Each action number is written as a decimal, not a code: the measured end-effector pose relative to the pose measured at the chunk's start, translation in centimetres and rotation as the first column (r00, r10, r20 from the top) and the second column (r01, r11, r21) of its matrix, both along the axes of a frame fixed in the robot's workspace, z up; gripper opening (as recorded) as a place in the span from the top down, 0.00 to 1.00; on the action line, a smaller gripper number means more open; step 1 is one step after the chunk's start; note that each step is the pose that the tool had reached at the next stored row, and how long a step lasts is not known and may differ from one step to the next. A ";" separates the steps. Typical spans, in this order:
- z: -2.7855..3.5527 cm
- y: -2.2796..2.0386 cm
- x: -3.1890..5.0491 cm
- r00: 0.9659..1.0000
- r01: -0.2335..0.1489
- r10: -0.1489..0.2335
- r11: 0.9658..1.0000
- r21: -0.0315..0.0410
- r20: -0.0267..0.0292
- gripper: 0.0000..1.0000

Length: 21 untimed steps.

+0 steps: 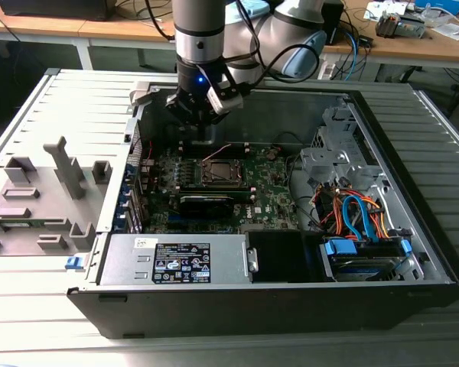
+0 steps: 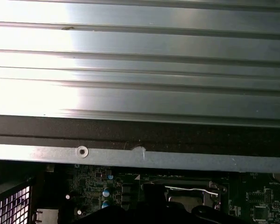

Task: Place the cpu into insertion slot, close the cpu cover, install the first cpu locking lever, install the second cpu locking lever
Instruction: 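Install the first cpu locking lever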

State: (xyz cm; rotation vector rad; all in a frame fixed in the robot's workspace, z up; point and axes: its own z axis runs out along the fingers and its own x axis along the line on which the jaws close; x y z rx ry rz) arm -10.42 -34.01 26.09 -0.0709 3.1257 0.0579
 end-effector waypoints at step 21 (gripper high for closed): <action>-0.53 0.00 0.34 1.000 0.000 0.000 1.000 0.000 0.000 0.89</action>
